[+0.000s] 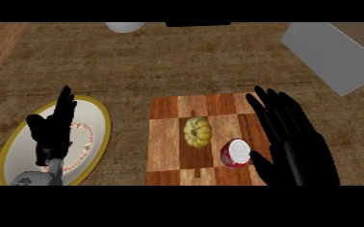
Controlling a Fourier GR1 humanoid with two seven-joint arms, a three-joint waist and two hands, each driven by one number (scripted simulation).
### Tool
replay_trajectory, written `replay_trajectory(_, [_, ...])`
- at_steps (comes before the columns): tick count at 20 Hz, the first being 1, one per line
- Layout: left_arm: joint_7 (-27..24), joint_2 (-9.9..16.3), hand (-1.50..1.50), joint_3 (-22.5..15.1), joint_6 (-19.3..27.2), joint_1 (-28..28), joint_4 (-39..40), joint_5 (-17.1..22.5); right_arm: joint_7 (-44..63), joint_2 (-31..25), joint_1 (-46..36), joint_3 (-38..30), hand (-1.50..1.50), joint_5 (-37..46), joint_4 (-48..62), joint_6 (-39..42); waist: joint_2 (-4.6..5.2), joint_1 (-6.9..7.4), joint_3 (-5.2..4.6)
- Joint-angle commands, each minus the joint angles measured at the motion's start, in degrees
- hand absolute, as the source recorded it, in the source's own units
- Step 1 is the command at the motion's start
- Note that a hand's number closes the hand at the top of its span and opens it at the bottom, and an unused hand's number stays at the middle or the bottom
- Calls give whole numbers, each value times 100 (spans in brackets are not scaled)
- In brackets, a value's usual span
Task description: Pick the squash from the cutting board and place it in the cardboard box
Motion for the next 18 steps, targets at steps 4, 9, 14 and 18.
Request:
replay_trajectory(4, [27,112,0,28,-251,-123,144,5,1944,1145,-365,1217,-150,1039,-635,2654,74,237,-14])
replay_trajectory(9, [-14,-146,0,-165,-148,-152,86,-143,3016,2636,-889,1899,-150,1552,334,3684,94,338,8])
replay_trajectory(14, [-389,-232,0,-16,-261,-214,591,-139,3517,2676,-852,1813,-150,1317,569,3983,115,284,7])
replay_trajectory(18, [-64,-149,0,-76,-221,-234,201,-171,3659,2686,-828,1609,-150,1153,1124,3957,112,356,16])
